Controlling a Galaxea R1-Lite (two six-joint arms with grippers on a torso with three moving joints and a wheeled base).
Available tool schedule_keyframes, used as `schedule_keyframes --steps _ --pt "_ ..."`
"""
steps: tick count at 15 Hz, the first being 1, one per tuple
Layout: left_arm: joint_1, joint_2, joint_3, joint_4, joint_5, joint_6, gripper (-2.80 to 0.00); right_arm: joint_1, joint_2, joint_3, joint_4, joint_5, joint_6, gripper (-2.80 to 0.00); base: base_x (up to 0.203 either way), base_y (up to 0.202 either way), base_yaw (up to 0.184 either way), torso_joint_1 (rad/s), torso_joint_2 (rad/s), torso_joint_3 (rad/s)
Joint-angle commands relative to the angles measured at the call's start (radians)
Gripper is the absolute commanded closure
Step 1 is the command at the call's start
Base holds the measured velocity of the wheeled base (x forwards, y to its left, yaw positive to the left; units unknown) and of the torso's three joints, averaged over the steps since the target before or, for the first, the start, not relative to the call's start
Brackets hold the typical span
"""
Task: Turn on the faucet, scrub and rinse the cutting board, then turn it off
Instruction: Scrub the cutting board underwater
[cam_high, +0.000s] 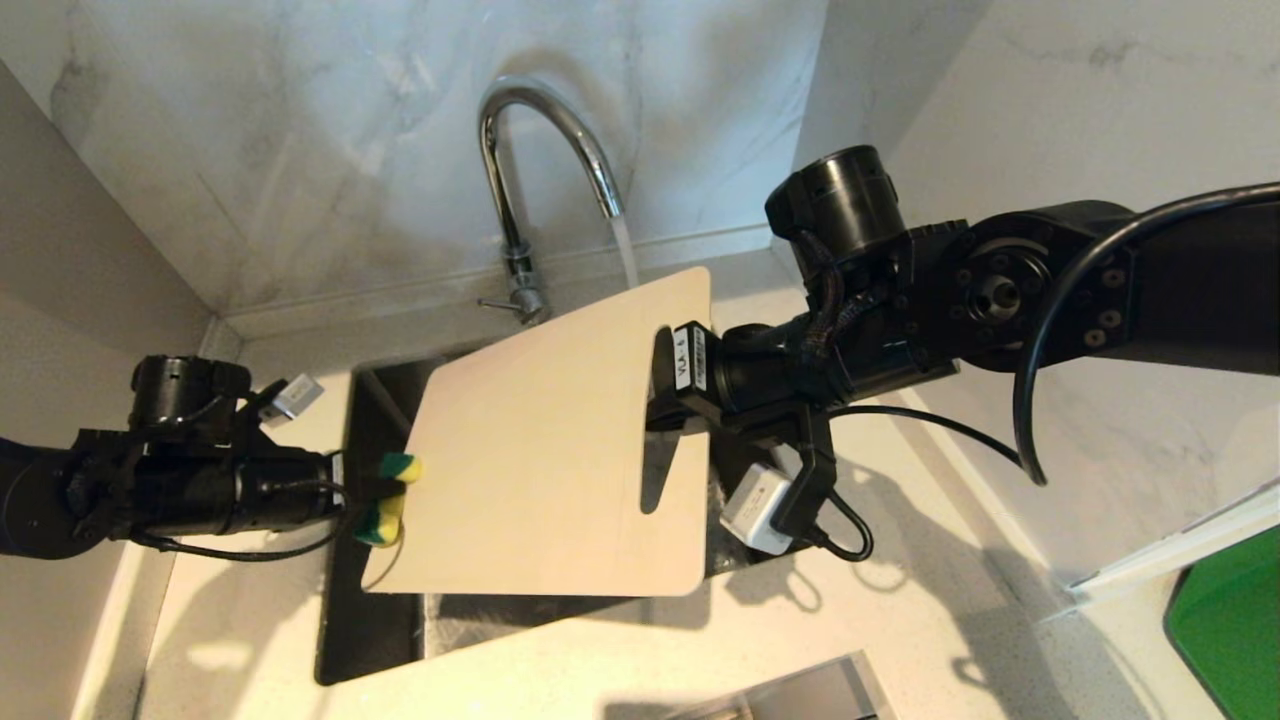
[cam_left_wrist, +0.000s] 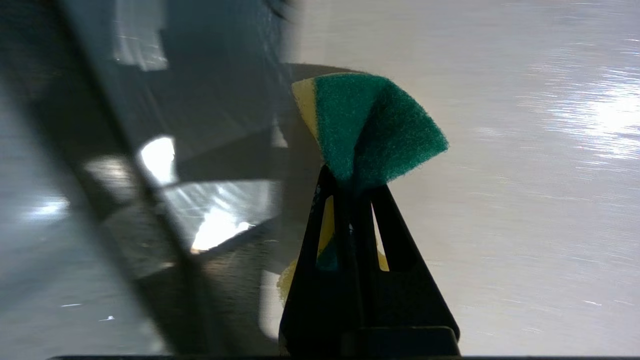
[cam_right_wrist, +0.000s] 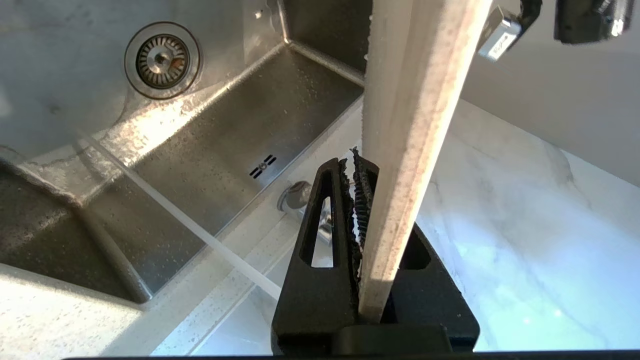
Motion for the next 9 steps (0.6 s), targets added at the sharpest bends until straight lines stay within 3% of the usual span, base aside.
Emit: schedule_keyframes --steps 1,5,9 --pt "0.058 0.028 -0.019 -0.003 -0.005 0.006 0.00 -0.002 -0.007 0.000 0.002 0.003 -0.007 0.00 0.000 0.000 0.000 0.000 0.00 0.000" --pt "0.099 -0.039 -0.046 0.030 -0.072 -0.005 0.00 -0.002 -0.007 0.003 -0.001 0.007 -0.007 0.00 0.000 0.000 0.000 0.000 0.00 0.000" --pt "0.098 -0.182 -0.197 0.202 -0.146 -0.123 0.00 -0.003 -0.004 0.001 -0.001 0.007 -0.004 0.00 0.000 0.000 0.000 0.000 0.00 0.000"
